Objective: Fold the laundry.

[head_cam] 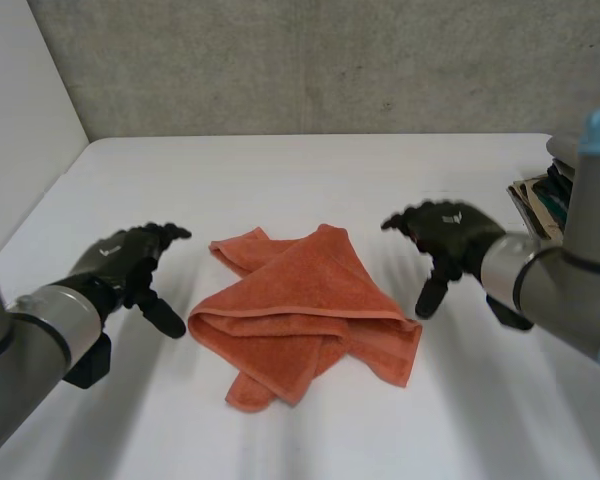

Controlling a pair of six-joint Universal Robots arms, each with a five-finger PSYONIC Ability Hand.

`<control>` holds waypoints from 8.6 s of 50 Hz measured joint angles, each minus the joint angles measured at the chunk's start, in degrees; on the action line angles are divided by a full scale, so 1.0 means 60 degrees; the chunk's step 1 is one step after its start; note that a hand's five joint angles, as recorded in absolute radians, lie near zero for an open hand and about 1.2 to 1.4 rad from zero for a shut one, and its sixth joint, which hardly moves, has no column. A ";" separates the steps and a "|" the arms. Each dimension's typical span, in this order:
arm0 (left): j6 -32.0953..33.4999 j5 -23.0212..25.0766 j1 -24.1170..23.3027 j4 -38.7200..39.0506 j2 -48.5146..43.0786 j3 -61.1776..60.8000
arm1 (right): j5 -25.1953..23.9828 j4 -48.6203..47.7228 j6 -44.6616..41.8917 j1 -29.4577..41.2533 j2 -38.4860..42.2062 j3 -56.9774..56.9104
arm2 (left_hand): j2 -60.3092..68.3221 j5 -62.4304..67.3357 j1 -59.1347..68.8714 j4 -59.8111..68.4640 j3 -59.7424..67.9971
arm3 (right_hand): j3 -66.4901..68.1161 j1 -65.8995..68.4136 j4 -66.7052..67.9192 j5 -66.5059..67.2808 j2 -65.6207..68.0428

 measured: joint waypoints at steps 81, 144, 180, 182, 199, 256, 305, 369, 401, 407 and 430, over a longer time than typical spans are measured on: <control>0.3804 -0.0728 -0.0133 0.7924 -0.3184 0.7693 | 0.0056 -0.8090 -0.1758 0.0507 0.2913 -0.7288 | 0.9465 0.8859 0.9046 0.9519 0.9381 | 0.9387 0.8445 0.9435 0.9352 0.9265; 0.2416 0.3066 0.2865 0.2772 -0.1640 -0.0832 | -0.0485 -0.3613 -0.1817 0.0006 0.2131 0.0418 | 0.2734 0.2609 0.2892 0.2831 0.2730 | 0.9391 0.8445 0.9436 0.9398 0.9266; 0.6049 0.2693 0.2668 0.3449 -0.5241 0.2497 | -0.0493 -0.3608 -0.1856 -0.0033 0.2189 0.0536 | 0.3167 0.3053 0.3290 0.3262 0.3166 | 0.9391 0.8445 0.9435 0.9398 0.9265; 0.6080 0.2680 0.2640 0.3491 -0.5306 0.2561 | -0.0493 -0.3608 -0.1861 -0.0033 0.2201 0.0535 | 0.3623 0.3475 0.3871 0.3726 0.3620 | 0.9391 0.8445 0.9436 0.9398 0.9265; 0.6167 0.2591 0.2495 0.3907 -0.5847 0.3179 | -0.0493 -0.3593 -0.1899 -0.0041 0.2229 0.0555 | 0.7360 0.4382 0.7435 0.7398 0.7294 | 0.9391 0.8445 0.9435 0.9399 0.9266; 0.5757 0.1625 0.3022 0.2506 -0.1255 0.0566 | -0.0424 -0.1610 -0.2785 -0.0386 0.0787 0.0206 | 0.9433 0.8873 0.9352 0.9512 0.9354 | 0.9392 0.8445 0.9435 0.9398 0.9265; 0.5363 0.2955 0.3258 0.0407 -0.0160 -0.1429 | 0.0931 -0.0819 -0.2445 -0.0520 0.2471 -0.1830 | 0.0771 0.0602 0.0990 0.0805 0.0723 | 0.9392 0.8445 0.9436 0.9398 0.9266; 0.7757 0.1566 0.2536 0.1077 -0.1624 0.0844 | 0.0526 0.1185 -0.6140 -0.0682 0.1970 -0.1629 | 0.9451 0.8899 0.9298 0.9515 0.9368 | 0.9394 0.8445 0.9436 0.9397 0.9266; 0.3504 -0.0098 0.2444 0.5862 -0.2190 0.2791 | -0.1520 -0.4616 -0.2493 -0.0796 0.2373 -0.3953 | 0.9472 0.8899 0.9299 0.9519 0.9384 | 0.9403 0.8445 0.9441 0.9423 0.9304; 0.3751 0.0157 0.2486 0.6524 -0.2569 0.0944 | -0.1741 -0.3806 -0.2570 -0.0787 0.3472 -0.3368 | 0.9474 0.8899 0.9299 0.9519 0.9384 | 0.9268 0.8445 0.9298 0.9255 0.9218; 0.3876 0.0426 0.2643 0.7149 -0.2537 -0.0159 | 0.0716 -0.2141 0.0542 -0.1531 0.4462 -0.3349 | 0.9476 0.8899 0.9299 0.9519 0.9384 | 0.5104 0.5036 0.5070 0.4969 0.5148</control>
